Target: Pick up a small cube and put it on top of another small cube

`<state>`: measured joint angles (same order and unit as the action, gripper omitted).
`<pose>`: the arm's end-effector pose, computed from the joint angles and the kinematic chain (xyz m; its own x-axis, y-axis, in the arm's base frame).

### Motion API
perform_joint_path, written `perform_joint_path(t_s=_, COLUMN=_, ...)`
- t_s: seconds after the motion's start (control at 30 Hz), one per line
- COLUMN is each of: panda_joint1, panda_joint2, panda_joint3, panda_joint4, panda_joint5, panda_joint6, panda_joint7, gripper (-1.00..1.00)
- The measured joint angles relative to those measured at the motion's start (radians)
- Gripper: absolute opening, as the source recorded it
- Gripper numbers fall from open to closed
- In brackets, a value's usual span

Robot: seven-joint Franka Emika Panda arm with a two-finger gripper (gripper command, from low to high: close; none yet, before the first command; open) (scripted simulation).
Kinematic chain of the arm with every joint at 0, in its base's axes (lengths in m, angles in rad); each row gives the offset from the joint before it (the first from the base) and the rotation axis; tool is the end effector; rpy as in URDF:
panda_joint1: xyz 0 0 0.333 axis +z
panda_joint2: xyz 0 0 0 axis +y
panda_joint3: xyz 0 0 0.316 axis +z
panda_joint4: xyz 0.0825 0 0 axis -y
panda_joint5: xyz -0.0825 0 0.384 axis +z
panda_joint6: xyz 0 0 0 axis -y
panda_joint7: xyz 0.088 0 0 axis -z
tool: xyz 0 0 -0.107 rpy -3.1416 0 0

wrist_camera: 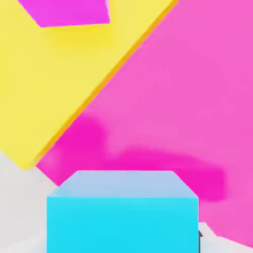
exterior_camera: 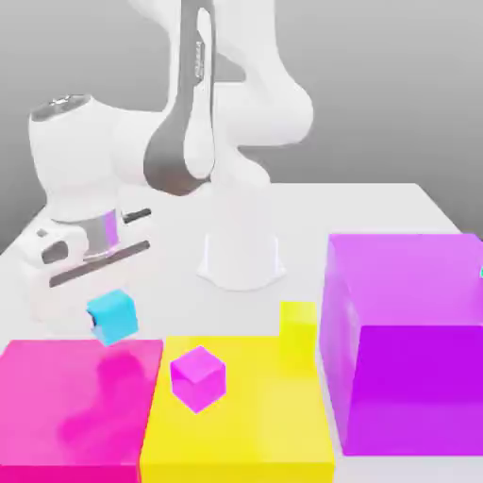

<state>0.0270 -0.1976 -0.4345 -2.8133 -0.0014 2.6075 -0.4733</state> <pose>0.3422 -0.1376 0.2543 0.9971 0.0749 0.0143 0.0758 -0.9935 -0.0848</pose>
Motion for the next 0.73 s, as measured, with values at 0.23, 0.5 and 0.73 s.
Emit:
perform_joint_path(t_s=0.23, panda_joint1=0.158, panda_joint2=-0.195, panda_joint3=0.195, panda_joint4=-0.058, panda_joint5=-0.041, panda_joint6=-0.138, panda_joint7=0.042, gripper=-1.0)
perform_joint_path(t_s=0.5, panda_joint1=0.301, panda_joint2=-0.286, panda_joint3=0.35, panda_joint4=-0.125, panda_joint5=-0.055, panda_joint6=-0.154, panda_joint7=0.059, gripper=-1.0)
perform_joint_path(t_s=0.73, panda_joint1=0.303, panda_joint2=-0.16, panda_joint3=0.35, panda_joint4=-0.157, panda_joint5=-0.055, panda_joint6=0.003, panda_joint7=0.057, gripper=1.0)
